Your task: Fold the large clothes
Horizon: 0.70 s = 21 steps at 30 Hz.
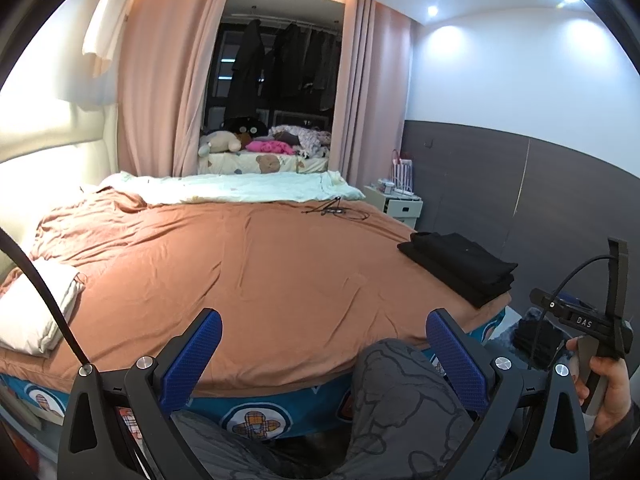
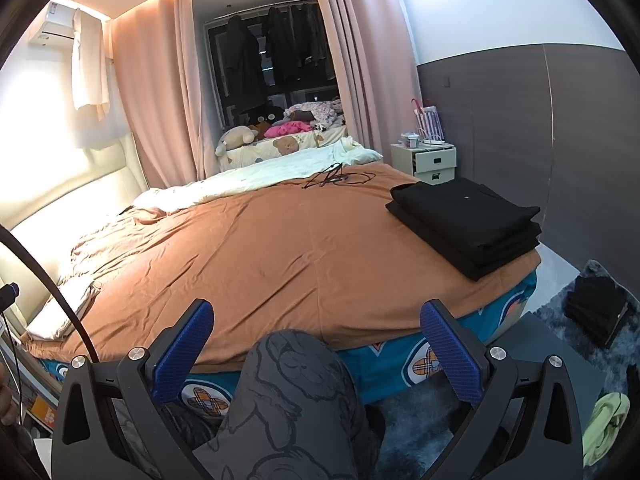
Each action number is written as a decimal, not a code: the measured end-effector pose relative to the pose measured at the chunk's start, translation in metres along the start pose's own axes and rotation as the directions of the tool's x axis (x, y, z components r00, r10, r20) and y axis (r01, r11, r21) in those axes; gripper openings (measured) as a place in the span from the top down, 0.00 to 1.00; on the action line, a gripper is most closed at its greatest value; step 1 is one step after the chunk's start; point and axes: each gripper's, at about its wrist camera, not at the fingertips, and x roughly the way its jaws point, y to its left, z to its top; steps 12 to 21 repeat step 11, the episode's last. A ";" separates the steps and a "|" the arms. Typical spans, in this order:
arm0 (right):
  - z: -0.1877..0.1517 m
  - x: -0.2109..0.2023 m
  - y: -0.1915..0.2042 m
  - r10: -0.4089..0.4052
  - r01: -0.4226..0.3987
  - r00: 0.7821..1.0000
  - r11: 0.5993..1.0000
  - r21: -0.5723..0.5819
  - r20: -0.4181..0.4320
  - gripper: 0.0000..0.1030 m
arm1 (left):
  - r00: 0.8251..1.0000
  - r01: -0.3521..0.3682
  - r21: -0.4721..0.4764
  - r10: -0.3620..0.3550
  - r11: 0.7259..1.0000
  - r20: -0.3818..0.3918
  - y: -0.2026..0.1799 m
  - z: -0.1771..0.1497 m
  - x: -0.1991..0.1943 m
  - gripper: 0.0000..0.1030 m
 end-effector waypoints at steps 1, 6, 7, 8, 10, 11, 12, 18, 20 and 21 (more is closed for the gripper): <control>0.000 -0.001 0.000 0.001 -0.001 1.000 1.000 -0.001 0.001 0.00 | 1.000 -0.005 0.005 0.005 1.000 0.003 -0.001 0.000 -0.002 0.00; -0.001 -0.006 -0.005 0.008 -0.008 1.000 1.000 -0.005 0.007 0.00 | 1.000 -0.010 0.017 0.010 1.000 0.028 -0.004 -0.002 -0.017 0.00; -0.002 -0.008 -0.006 0.008 -0.008 1.000 1.000 -0.008 0.009 0.00 | 0.999 -0.012 0.017 0.011 1.000 0.032 -0.004 -0.003 -0.020 0.00; -0.002 -0.008 -0.007 0.009 -0.009 1.000 1.000 -0.011 0.010 0.00 | 0.999 -0.011 0.016 0.011 1.000 0.036 -0.004 -0.004 -0.022 0.00; -0.003 -0.011 -0.009 0.011 -0.011 1.000 1.000 -0.016 0.012 0.00 | 0.999 -0.011 0.010 0.010 1.000 0.046 -0.003 -0.005 -0.028 0.00; -0.002 -0.012 -0.012 0.014 -0.014 1.000 1.000 -0.017 0.014 0.00 | 0.999 -0.011 0.008 0.011 1.000 0.051 -0.002 -0.006 -0.031 0.00; -0.002 -0.012 -0.012 0.014 -0.014 1.000 1.000 -0.017 0.014 0.00 | 0.999 -0.011 0.008 0.011 1.000 0.051 -0.002 -0.006 -0.031 0.00; -0.002 -0.012 -0.012 0.014 -0.014 1.000 1.000 -0.017 0.014 0.00 | 0.999 -0.011 0.008 0.011 1.000 0.051 -0.002 -0.006 -0.031 0.00; -0.002 -0.012 -0.012 0.014 -0.014 1.000 1.000 -0.017 0.014 0.00 | 0.999 -0.011 0.008 0.011 1.000 0.051 -0.002 -0.006 -0.031 0.00; -0.002 -0.012 -0.012 0.014 -0.014 1.000 1.000 -0.017 0.014 0.00 | 0.999 -0.011 0.008 0.011 1.000 0.051 -0.002 -0.006 -0.031 0.00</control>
